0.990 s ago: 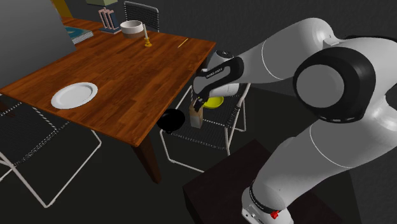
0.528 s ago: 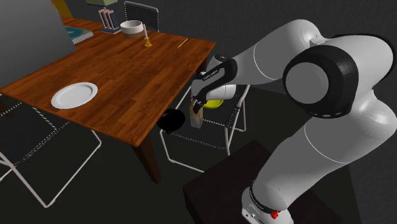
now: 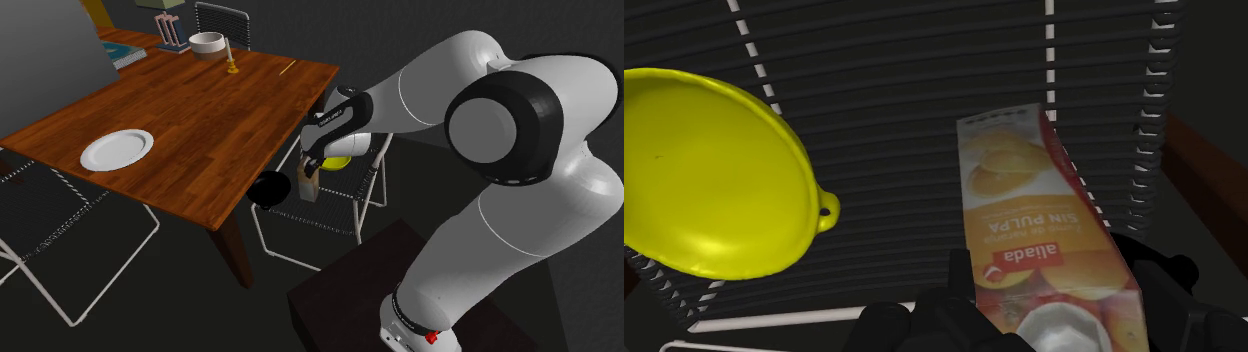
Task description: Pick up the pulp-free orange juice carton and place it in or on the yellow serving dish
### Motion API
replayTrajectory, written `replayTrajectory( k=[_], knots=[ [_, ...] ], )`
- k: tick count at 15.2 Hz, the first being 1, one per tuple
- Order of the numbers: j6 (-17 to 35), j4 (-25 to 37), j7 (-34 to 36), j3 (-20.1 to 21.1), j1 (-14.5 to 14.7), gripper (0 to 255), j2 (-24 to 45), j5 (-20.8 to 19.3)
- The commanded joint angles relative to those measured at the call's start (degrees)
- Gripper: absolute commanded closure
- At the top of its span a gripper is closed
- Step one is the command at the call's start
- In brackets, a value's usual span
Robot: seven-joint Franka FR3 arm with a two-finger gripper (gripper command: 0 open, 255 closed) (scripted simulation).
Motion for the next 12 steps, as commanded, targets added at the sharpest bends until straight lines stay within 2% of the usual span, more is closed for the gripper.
replayTrajectory(
  k=[1,5,12],
  knots=[
    [0.0,0.0,0.0,0.0,0.0,255,0.0,0.0],
    [0.0,0.0,0.0,0.0,0.0,255,0.0,0.0],
    [-5.8,1.6,4.0,1.0,-1.6,255,-4.5,-4.5]
  ],
)
